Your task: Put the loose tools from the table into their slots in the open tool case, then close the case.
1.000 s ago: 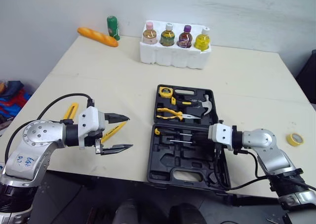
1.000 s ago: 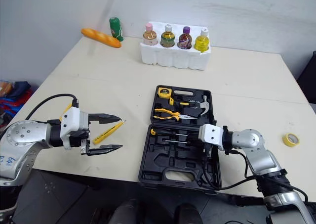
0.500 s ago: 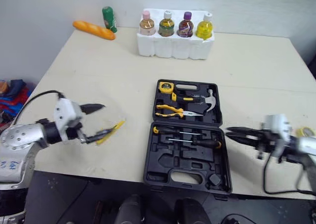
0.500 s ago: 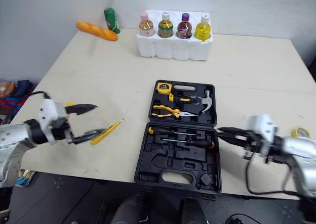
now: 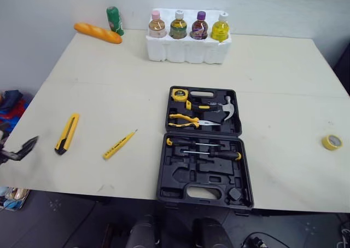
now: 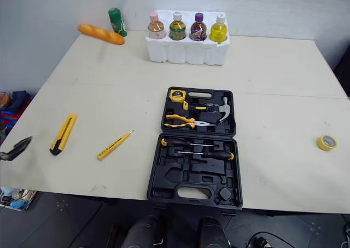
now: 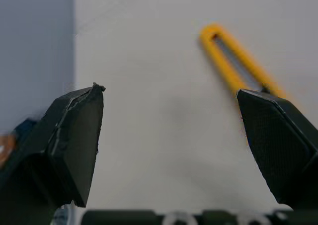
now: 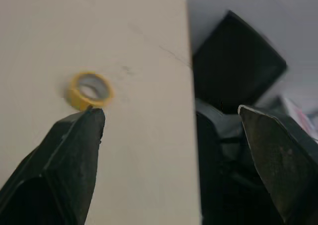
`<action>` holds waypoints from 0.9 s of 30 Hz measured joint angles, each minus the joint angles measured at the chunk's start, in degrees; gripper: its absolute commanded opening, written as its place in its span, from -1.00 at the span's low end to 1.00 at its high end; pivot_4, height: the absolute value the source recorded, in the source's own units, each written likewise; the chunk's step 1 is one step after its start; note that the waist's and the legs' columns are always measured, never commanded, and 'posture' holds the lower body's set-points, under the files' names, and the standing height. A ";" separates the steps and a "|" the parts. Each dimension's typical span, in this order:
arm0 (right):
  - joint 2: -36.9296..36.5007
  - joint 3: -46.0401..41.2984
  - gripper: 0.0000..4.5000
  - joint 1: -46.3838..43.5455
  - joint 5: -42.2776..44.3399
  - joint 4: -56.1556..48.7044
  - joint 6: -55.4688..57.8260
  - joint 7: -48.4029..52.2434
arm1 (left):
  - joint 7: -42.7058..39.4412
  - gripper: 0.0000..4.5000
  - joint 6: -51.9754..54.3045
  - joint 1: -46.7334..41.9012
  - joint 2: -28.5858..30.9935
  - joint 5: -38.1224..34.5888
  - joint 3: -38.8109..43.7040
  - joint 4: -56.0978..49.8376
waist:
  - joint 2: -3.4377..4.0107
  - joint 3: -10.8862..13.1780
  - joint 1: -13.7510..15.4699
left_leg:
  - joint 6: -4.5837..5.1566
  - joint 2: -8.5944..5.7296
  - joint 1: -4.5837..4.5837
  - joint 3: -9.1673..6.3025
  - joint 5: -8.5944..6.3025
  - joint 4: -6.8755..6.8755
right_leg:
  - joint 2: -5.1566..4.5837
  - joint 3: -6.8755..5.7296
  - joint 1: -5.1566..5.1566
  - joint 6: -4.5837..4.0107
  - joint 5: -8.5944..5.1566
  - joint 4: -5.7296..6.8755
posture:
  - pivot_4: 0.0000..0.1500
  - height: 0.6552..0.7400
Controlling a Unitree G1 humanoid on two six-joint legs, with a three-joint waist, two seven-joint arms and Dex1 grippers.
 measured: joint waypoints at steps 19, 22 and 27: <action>-0.30 0.02 0.99 -0.67 2.65 3.88 2.54 -11.07 | 6.30 1.00 -0.26 -2.38 2.39 -1.75 2.57 13.85 | -0.11 -0.03 -0.82 | -0.14 -0.01 0.34 0.33 0.41 -0.57 | -0.01 0.13 -0.25 -0.08 -0.03 0.44 | 1.00 1.00; 0.15 1.51 0.99 -1.76 6.65 -1.17 6.82 -6.46 | 4.06 1.00 -0.29 -2.85 2.06 -3.03 2.27 11.31 | -0.12 -0.03 -0.73 | -0.13 -0.01 0.36 0.37 0.41 -0.55 | -0.02 0.17 -0.27 -0.08 -0.03 0.51 | 1.00 1.00; 1.93 5.58 0.99 -3.33 12.52 -12.41 16.70 -1.09 | 0.62 1.00 2.66 -1.40 1.85 -4.82 1.74 3.96 | -0.13 -0.04 -0.61 | -0.07 0.01 0.41 0.40 0.36 -0.57 | -0.02 0.20 -0.27 -0.09 -0.03 0.53 | 1.00 1.00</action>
